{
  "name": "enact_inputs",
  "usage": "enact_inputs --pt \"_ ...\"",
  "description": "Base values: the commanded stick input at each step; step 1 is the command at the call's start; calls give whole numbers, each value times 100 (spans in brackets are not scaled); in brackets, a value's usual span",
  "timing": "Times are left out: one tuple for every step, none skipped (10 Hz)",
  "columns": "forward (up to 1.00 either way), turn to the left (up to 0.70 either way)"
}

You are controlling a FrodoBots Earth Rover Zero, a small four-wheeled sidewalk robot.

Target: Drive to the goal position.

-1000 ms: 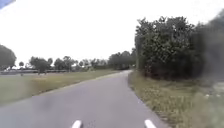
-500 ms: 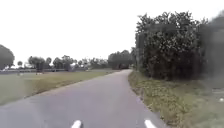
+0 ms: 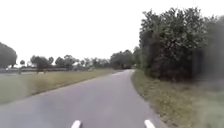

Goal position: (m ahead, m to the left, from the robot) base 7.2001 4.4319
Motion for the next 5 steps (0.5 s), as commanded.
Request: enact_inputs --pt "85 0" --pt "85 0" --pt "85 0" --pt "85 0" --pt "85 0"
